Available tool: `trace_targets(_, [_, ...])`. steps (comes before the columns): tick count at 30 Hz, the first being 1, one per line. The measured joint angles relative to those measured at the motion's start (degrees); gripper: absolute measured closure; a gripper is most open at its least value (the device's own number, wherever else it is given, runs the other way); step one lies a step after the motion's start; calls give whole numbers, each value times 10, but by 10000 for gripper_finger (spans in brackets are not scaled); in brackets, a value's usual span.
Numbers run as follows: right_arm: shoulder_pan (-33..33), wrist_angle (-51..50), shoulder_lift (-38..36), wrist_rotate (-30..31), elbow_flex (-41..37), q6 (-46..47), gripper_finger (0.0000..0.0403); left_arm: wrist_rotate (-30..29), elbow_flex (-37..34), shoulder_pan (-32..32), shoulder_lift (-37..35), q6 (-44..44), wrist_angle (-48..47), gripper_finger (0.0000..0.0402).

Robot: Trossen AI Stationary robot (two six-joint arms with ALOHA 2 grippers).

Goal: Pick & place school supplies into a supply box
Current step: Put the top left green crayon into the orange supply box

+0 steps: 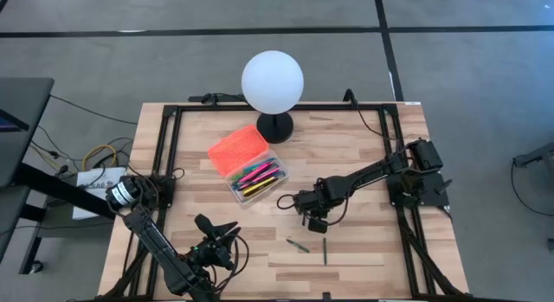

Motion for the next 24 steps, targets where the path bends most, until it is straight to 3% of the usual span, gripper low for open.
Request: trace_targets(24, [-11, 14, 0, 18, -2, -72, 351, 0, 0, 0, 0, 0, 0, 315])
